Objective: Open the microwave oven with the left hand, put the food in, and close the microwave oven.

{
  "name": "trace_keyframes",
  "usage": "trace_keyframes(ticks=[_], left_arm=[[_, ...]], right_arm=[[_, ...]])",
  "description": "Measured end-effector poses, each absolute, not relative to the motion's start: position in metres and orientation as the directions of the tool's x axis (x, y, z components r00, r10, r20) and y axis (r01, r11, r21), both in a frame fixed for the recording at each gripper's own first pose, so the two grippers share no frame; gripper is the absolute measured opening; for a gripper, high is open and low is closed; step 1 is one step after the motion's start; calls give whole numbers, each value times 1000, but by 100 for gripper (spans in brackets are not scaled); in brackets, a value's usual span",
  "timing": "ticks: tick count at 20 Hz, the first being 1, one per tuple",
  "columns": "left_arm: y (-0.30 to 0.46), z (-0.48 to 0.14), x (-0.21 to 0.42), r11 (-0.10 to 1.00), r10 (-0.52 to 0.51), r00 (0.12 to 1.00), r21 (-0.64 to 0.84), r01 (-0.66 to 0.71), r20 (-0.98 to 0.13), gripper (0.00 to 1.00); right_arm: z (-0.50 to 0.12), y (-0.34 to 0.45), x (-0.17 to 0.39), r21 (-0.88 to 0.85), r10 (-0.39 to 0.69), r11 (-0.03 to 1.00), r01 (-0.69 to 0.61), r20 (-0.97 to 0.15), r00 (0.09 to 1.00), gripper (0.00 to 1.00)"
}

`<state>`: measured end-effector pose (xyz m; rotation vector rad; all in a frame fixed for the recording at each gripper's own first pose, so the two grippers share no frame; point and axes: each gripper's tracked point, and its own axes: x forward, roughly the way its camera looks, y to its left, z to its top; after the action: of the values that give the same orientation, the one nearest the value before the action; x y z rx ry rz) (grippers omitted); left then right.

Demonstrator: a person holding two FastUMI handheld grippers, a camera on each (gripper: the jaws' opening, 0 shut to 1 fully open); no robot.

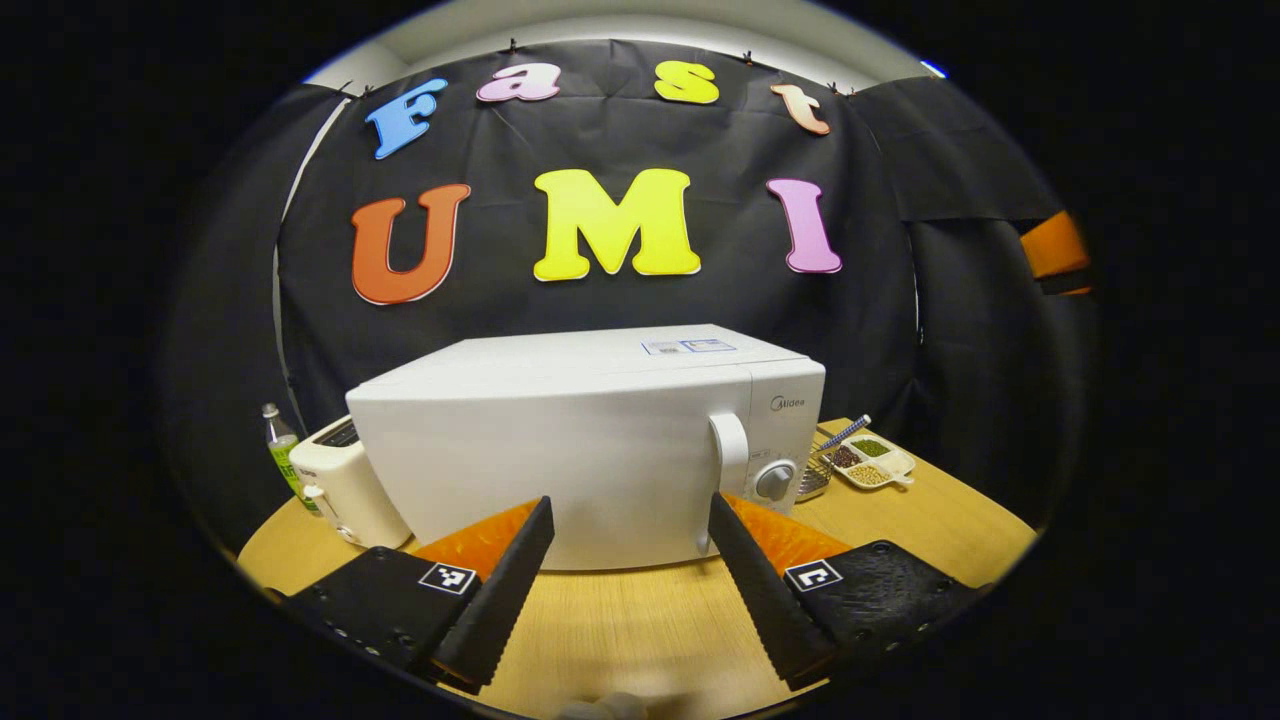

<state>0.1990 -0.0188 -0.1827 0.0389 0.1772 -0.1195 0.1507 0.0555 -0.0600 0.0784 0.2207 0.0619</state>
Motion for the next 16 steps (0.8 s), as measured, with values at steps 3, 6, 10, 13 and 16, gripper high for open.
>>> trace_keyframes(ticks=[3, 6, 10, 13, 16], left_arm=[[3, -139, 166, 996, -90, 986, 1, 91, -140, 96], [27, -91, 133, 997, -73, 992, -18, 71, -101, 96], [61, -28, 97, 1000, -22, 999, 10, 23, -36, 96], [76, 7, 72, 1000, -5, 1000, -20, 5, 8, 96], [91, 27, 52, 1000, 29, 999, -13, -28, 39, 96]], right_arm=[[-57, 67, 133, 74, 70, 996, -56, -194, 979, 92], [-50, 81, 116, 89, 78, 994, -64, -169, 982, 92], [-30, 90, 94, 89, 73, 994, -62, -117, 991, 92], [-12, 91, 81, 74, 61, 996, -55, -79, 995, 92], [11, 90, 72, 68, 45, 997, -43, -31, 998, 91]])
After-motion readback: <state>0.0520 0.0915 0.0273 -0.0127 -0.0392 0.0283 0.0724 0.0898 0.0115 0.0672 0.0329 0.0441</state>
